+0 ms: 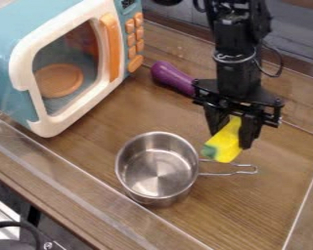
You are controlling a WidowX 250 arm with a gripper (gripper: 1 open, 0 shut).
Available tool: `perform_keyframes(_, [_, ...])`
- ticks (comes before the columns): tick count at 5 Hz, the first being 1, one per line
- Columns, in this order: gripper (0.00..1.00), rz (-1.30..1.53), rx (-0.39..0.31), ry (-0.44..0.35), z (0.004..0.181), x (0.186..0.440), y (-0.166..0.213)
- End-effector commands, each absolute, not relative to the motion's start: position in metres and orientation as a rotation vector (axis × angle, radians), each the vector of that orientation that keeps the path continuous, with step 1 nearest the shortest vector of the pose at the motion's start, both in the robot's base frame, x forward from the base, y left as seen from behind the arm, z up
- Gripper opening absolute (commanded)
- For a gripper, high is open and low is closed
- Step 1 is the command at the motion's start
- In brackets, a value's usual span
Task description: Remove the banana from inside the silver pot and put it on the table
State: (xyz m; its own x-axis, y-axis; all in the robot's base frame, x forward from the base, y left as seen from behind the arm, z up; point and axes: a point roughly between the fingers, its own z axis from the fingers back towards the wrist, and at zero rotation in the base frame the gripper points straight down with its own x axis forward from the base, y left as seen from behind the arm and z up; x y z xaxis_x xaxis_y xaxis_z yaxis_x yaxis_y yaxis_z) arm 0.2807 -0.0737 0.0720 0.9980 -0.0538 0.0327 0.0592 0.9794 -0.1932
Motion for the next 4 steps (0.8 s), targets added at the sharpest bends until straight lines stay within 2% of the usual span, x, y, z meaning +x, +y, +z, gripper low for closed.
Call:
perform_keyframes(1, [0.00,-0.081,-0.203,-0.072,0.076,0.295,-0.074])
perform_keyframes(2, [0.00,-0.099,-0.204,-0.070,0.069,0.301,-0.075])
perform_keyframes(4, [0.00,0.084,-0.197,-0.087,0.055,0.295,-0.073])
